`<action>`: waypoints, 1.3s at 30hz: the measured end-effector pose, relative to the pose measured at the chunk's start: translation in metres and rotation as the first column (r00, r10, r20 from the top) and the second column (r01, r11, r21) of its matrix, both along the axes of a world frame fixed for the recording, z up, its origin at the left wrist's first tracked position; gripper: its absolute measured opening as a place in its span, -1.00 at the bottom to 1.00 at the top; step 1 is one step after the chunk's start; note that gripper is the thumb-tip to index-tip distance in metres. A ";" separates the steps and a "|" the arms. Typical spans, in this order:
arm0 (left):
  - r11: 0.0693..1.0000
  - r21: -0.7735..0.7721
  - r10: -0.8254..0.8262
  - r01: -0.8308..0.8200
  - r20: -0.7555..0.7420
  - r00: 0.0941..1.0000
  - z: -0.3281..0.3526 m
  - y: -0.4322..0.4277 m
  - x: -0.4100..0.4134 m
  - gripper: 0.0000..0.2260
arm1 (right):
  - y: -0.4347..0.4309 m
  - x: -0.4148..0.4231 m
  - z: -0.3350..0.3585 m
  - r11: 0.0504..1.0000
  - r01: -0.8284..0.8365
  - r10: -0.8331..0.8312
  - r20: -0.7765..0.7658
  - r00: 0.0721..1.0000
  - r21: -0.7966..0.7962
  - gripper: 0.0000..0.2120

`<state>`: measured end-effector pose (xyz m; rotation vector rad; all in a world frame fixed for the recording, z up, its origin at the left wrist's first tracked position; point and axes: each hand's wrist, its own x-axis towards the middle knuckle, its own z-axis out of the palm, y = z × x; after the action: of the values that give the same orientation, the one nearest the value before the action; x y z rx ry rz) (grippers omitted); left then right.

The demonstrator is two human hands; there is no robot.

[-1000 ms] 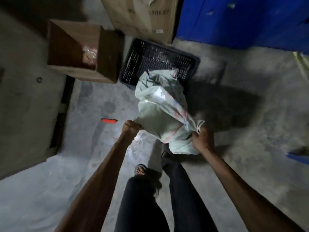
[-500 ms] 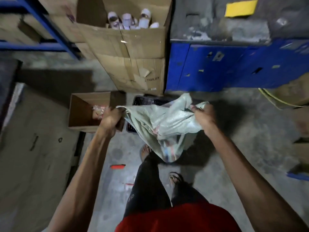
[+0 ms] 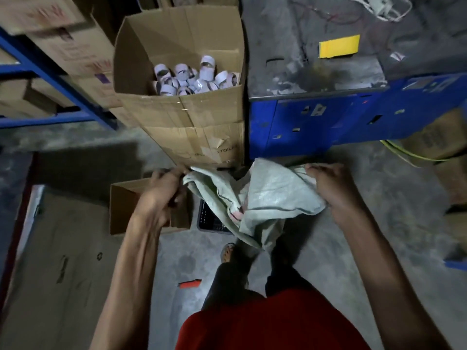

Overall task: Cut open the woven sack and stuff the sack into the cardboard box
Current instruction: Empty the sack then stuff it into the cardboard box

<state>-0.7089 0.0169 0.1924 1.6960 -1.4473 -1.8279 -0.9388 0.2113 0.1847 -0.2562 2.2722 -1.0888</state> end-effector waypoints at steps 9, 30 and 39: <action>0.980 0.000 0.199 -0.201 -0.147 0.969 0.026 0.012 -0.001 -0.75 | -0.026 -0.019 0.061 0.974 -0.074 0.057 -0.082 0.995 -0.213 -0.59; 0.957 -0.188 0.139 -0.221 -0.372 0.918 0.154 -0.025 -0.067 -0.51 | -0.082 -0.053 0.171 0.890 -0.330 0.166 -0.452 0.877 -0.315 -0.65; 0.946 -0.282 0.054 -0.157 -0.339 0.939 0.173 -0.040 -0.062 -0.76 | -0.083 -0.053 0.172 0.868 -0.340 0.125 -0.505 0.854 -0.361 -0.61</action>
<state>-0.7712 -0.0236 0.3657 1.2284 -1.3799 -1.6314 -0.9919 0.1281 0.3568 -1.0681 2.2679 -1.5201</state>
